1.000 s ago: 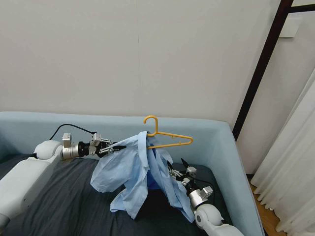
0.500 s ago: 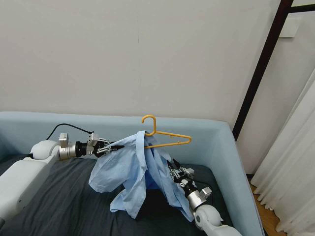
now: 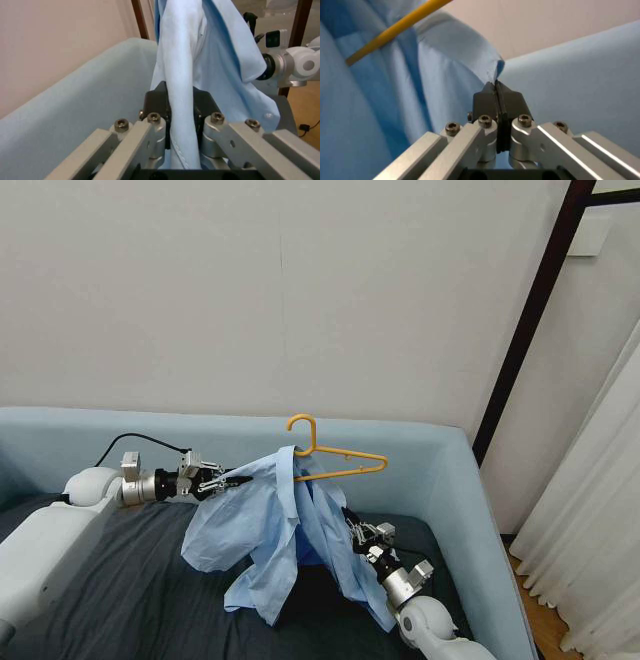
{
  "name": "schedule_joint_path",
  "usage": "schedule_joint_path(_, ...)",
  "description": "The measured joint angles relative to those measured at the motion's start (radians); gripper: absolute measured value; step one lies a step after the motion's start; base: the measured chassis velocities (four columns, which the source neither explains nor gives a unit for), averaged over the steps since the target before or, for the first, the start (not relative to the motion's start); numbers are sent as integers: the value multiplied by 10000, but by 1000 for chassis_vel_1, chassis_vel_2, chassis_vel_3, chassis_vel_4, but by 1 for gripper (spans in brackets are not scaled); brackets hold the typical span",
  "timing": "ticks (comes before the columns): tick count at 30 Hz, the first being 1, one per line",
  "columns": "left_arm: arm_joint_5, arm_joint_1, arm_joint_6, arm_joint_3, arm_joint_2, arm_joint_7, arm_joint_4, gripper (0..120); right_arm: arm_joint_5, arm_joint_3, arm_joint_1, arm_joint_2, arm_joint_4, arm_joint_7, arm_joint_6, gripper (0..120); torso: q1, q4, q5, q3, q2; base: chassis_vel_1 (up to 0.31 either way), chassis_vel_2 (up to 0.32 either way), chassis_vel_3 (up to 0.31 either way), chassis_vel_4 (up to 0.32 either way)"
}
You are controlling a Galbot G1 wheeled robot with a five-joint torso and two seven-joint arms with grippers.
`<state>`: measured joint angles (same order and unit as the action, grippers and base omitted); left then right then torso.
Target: Pick up the clothes from the sofa and hang them on the clothes hanger.
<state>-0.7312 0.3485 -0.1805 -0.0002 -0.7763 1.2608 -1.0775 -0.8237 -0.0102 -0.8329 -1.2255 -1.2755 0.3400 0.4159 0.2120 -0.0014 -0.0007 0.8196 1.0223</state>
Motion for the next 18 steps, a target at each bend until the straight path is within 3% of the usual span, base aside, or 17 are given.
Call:
schedule_joint_path(6, -618, -74, -145, 88, -165, 27, 201, 8, -1198, 639, 202, 405, -928, -963, -654, 0, 0, 0, -1, 0, 0, 0, 0, 0, 0)
schedule_joint_path(18, -871, -478, -351, 284, -463, 131, 516, 8, -1458, 1067, 754, 995, -1497, -1876, -1036, 0, 0, 0, 0, 0, 0, 0, 0, 0, 0)
